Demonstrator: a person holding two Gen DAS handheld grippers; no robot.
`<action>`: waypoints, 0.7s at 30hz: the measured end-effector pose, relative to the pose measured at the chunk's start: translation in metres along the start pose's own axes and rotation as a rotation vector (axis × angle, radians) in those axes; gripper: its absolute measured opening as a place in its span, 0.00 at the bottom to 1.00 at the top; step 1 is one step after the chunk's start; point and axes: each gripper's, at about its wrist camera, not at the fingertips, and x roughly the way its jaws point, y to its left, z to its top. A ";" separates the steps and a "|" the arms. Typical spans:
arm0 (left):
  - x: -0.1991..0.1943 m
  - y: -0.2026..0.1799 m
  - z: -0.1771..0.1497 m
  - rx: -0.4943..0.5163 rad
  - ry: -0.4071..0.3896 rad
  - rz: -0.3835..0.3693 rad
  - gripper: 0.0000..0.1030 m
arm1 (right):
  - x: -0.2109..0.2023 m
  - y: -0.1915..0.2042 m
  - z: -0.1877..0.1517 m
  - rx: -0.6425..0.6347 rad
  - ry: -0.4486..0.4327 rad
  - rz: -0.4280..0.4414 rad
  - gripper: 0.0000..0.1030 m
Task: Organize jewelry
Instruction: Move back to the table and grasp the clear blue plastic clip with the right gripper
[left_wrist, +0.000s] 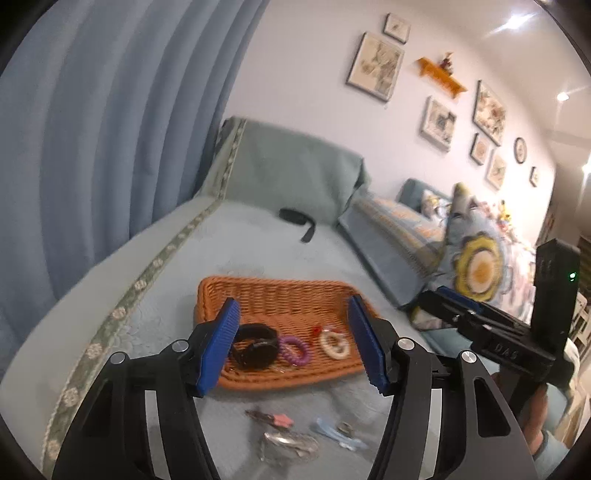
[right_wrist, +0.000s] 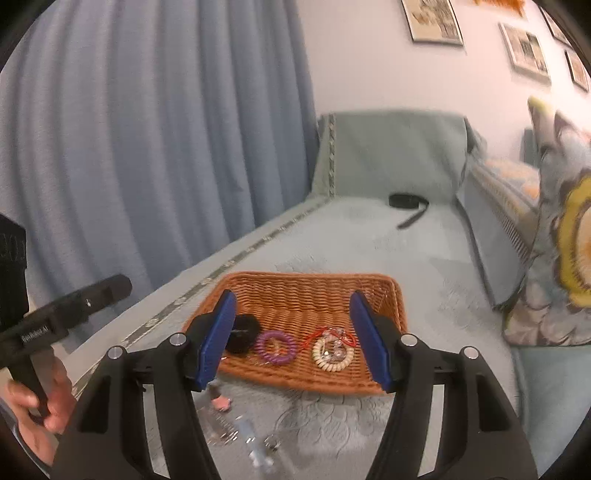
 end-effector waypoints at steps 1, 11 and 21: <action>-0.009 -0.003 -0.002 0.004 -0.006 -0.002 0.56 | -0.009 0.004 -0.003 -0.006 -0.005 0.010 0.58; -0.007 0.025 -0.069 -0.082 0.125 0.038 0.56 | 0.021 0.010 -0.075 0.018 0.192 0.071 0.39; 0.057 0.046 -0.127 -0.119 0.367 0.073 0.49 | 0.069 0.026 -0.117 -0.029 0.340 0.118 0.29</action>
